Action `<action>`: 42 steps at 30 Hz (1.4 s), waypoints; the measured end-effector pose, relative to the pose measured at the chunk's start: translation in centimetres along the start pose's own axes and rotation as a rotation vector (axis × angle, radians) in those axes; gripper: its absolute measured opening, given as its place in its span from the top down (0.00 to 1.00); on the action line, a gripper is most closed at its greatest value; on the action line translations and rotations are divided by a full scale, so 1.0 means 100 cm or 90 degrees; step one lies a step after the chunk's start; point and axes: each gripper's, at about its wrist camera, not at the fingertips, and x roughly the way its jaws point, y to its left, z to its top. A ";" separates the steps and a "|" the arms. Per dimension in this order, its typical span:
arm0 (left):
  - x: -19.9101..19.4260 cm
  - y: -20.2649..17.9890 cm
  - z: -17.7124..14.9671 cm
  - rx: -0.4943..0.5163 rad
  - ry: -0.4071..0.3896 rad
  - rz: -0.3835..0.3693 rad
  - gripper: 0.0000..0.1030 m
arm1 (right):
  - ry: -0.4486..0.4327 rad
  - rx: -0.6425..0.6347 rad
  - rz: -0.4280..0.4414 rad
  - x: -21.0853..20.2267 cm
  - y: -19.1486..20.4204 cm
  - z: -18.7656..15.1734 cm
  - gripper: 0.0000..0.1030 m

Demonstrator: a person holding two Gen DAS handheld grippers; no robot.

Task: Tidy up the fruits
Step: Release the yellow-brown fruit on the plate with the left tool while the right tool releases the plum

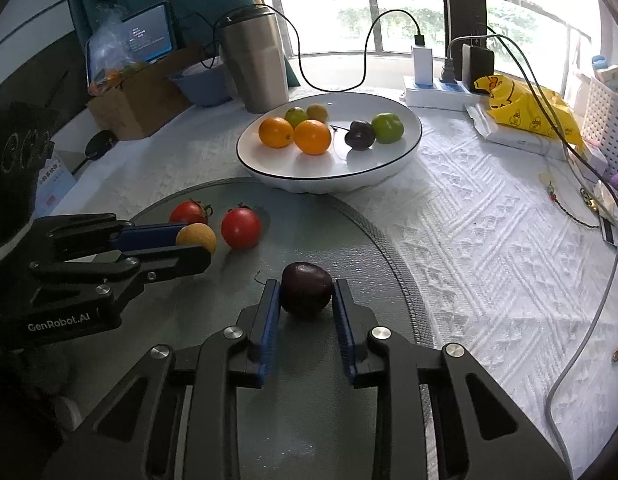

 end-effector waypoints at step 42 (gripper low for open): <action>0.000 0.024 0.067 -0.004 -0.055 -0.011 0.72 | -0.049 -0.005 -0.001 0.000 -0.012 0.068 0.72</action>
